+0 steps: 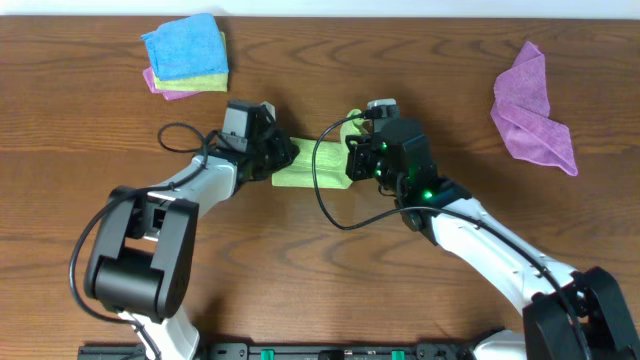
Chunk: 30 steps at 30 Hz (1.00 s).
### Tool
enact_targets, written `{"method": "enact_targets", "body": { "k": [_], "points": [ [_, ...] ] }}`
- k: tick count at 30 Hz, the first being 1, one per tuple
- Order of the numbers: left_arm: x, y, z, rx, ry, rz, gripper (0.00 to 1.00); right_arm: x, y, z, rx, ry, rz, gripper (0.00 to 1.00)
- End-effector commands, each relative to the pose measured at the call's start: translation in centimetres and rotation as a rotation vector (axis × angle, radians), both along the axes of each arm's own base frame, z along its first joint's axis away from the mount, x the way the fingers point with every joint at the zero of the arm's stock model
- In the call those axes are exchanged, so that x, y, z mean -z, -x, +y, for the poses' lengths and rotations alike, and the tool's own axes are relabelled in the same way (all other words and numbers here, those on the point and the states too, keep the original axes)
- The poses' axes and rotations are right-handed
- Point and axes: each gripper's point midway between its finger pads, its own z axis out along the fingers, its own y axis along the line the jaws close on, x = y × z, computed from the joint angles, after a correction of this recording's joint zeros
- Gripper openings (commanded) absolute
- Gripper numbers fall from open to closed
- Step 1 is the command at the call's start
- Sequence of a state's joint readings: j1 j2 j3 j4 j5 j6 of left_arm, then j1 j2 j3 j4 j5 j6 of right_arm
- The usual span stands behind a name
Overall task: Fold the cloth
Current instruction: 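Fold the right end of the strip toward the left gripper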
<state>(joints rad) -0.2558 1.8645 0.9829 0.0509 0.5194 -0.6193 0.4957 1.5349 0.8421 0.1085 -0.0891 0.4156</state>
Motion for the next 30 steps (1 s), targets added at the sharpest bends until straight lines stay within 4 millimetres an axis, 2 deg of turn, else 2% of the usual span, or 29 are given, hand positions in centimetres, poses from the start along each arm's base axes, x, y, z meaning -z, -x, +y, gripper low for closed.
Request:
{"method": "enact_targets", "body": {
  "k": [1, 7, 16, 21, 24, 30],
  "points": [
    [-3.5, -1.7, 1.2, 0.018, -0.058, -0.114, 0.06, -1.6, -0.3, 0.8, -0.004, 0.021, -0.043, 0.01],
    [-5.8, -2.1, 3.7, -0.025, -0.108, -0.151, 0.06, -1.4, -0.7, 2.3, -0.036, 0.045, -0.019, 0.01],
    [-6.2, -1.7, 8.5, -0.096, -0.166, -0.119, 0.06, 0.5, -1.7, 5.8, -0.107, 0.098, 0.020, 0.01],
    [-6.6, -1.4, 11.0, -0.118, -0.196, -0.117, 0.06, 2.3, -1.5, 8.0, -0.151, 0.123, 0.041, 0.01],
    [-6.5, -1.3, 11.8, -0.132, -0.198, -0.107, 0.05, 3.0, -1.4, 8.9, -0.168, 0.130, 0.049, 0.01],
    [-6.2, -1.1, 12.6, -0.145, -0.208, -0.089, 0.06, 2.6, -1.5, 10.2, -0.185, 0.155, 0.015, 0.01]
  ]
}}
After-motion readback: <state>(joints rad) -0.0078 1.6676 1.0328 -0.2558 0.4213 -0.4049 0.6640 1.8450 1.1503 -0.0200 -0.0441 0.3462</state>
